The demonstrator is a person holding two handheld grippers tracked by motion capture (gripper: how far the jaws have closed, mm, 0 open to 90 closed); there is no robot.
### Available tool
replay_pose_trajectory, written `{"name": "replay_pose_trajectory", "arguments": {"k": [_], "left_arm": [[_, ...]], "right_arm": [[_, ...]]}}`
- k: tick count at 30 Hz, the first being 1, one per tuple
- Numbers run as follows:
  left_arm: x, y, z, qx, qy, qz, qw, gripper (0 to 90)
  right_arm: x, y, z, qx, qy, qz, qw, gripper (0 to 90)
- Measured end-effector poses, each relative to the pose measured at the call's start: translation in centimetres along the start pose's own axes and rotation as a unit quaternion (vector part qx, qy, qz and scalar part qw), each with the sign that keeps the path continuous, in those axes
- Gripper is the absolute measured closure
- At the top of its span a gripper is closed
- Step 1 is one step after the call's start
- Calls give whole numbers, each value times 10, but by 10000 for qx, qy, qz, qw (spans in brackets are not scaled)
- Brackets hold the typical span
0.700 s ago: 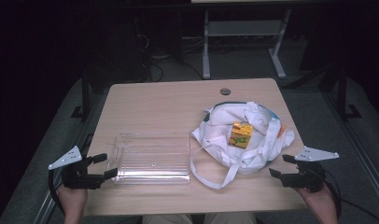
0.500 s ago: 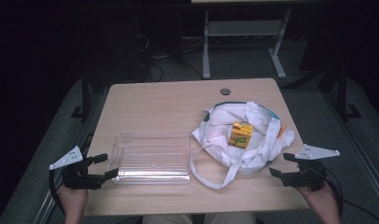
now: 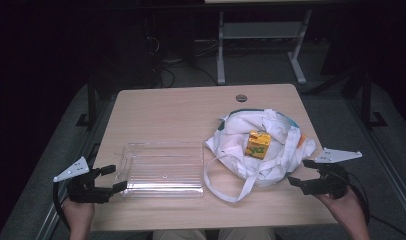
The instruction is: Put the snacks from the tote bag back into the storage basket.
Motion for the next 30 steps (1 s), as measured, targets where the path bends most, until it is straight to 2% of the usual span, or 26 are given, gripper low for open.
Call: {"name": "replay_pose_trajectory", "arguments": {"k": [14, 21, 24, 27, 30], "left_arm": [[0, 0, 0, 10, -12, -18, 10000, 128], [0, 0, 0, 2, -14, -5, 10000, 128], [0, 0, 0, 6, -10, 16, 10000, 128], [0, 0, 0, 8, -41, -8, 10000, 128], [0, 0, 0, 3, -31, -12, 10000, 128]], "right_arm": [[26, 4, -6, 133, -182, 193, 9996, 152], [41, 13, -8, 176, -352, 457, 9982, 145], [44, 16, -8, 211, -342, 504, 9979, 145], [52, 21, -10, 192, -485, 675, 9964, 141], [56, 23, -10, 172, -550, 698, 9959, 141]]}}
Point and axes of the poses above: each handheld gripper's, and its own axes: y roughly forward along the jaws, x roughly out of its top, z roughly to its left, the point moved 3 cm from there along y, roughly forward along the jaws, and after that the axes turned 10 degrees about x, right-handed, at the moved point
